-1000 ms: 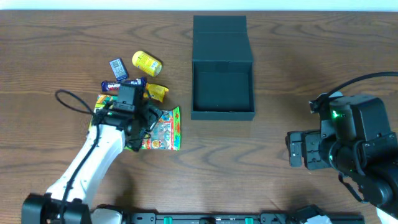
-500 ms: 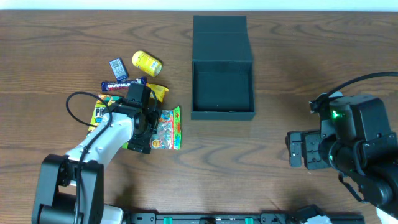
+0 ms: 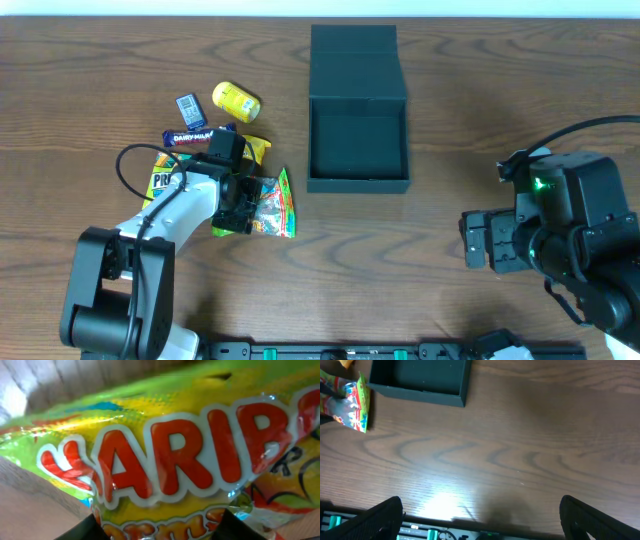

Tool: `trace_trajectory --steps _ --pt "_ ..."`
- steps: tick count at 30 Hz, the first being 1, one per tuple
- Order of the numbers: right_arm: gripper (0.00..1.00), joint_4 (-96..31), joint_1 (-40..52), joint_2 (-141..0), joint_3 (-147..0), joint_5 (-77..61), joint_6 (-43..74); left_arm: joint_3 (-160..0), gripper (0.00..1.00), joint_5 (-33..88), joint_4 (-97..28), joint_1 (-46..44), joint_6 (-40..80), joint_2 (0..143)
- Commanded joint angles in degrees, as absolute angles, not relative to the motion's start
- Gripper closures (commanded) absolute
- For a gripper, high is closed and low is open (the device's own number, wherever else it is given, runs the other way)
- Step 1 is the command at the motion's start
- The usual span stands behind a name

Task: Pack container
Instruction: 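Reach left gripper to the Haribo bag and grasp it, then carry the Haribo bag into the black box and release it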

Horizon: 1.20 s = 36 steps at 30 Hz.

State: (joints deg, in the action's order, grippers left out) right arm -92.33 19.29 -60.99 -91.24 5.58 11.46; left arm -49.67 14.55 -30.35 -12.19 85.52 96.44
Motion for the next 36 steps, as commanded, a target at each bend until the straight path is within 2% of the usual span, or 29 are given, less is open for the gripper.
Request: trace_trajectory --steps 1,5,9,15,23,28,36 --pt "0.01 -92.4 18.8 -60.9 -91.7 5.6 10.6 -48.9 0.6 14.3 -31.5 -12.4 85.3 99.0" --pt "0.01 -92.4 18.8 -60.9 -91.7 5.6 10.6 -48.9 0.74 14.2 -32.4 -12.4 83.8 99.0" --pt "0.01 -92.4 18.8 -60.9 -91.7 5.6 10.6 -49.0 0.94 14.7 -34.9 -12.4 81.8 99.0" --pt "0.01 -92.4 18.8 -60.9 -91.7 5.5 10.6 -52.2 0.94 14.1 -42.3 -12.4 77.9 98.1" --pt "0.01 -92.4 18.8 -60.9 -91.7 5.6 10.6 -63.5 0.94 3.9 -52.8 -14.0 68.4 94.1" --pt "0.01 -92.4 18.8 -60.9 -91.7 5.5 10.6 -67.4 0.95 -1.9 -52.8 -17.6 61.2 89.4" --pt "0.01 -92.4 18.8 -60.9 -91.7 5.5 10.6 -69.3 0.94 -2.0 -39.3 -25.1 34.4 85.9"
